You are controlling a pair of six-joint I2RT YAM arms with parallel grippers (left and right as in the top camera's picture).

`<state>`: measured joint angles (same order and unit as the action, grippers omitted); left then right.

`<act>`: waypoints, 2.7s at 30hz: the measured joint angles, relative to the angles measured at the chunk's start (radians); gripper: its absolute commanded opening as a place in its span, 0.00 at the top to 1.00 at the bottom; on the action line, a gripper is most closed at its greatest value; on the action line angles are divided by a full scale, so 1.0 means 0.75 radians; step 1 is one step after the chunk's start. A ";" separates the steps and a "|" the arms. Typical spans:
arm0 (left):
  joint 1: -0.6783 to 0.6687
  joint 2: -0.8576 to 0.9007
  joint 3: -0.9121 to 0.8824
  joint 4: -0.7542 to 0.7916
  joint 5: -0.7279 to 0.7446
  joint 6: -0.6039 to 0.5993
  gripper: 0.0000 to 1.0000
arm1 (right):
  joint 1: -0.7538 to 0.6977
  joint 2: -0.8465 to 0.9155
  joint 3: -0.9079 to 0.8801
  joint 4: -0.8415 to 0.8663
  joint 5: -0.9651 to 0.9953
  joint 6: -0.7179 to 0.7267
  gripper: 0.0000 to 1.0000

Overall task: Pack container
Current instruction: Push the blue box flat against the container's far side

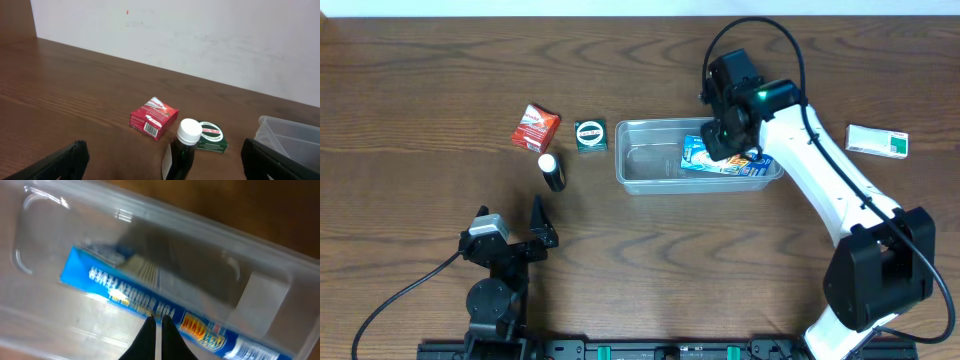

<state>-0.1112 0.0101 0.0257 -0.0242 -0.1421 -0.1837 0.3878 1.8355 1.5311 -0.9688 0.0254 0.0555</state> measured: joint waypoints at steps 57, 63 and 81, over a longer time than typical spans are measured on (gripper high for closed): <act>0.000 0.000 0.000 0.000 0.000 0.000 0.02 | -0.170 0.000 -0.152 0.280 -0.039 -0.165 0.98; 0.000 0.000 0.000 0.000 0.000 0.000 0.02 | -0.170 0.000 -0.152 0.337 -0.039 -0.201 0.99; 0.000 0.000 0.000 0.000 0.000 0.000 0.02 | -0.170 0.000 -0.181 0.424 -0.045 -0.225 0.99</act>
<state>-0.1112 0.0101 0.0257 -0.0242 -0.1421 -0.1837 0.2600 1.8355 1.3952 -0.6510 -0.0086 -0.1135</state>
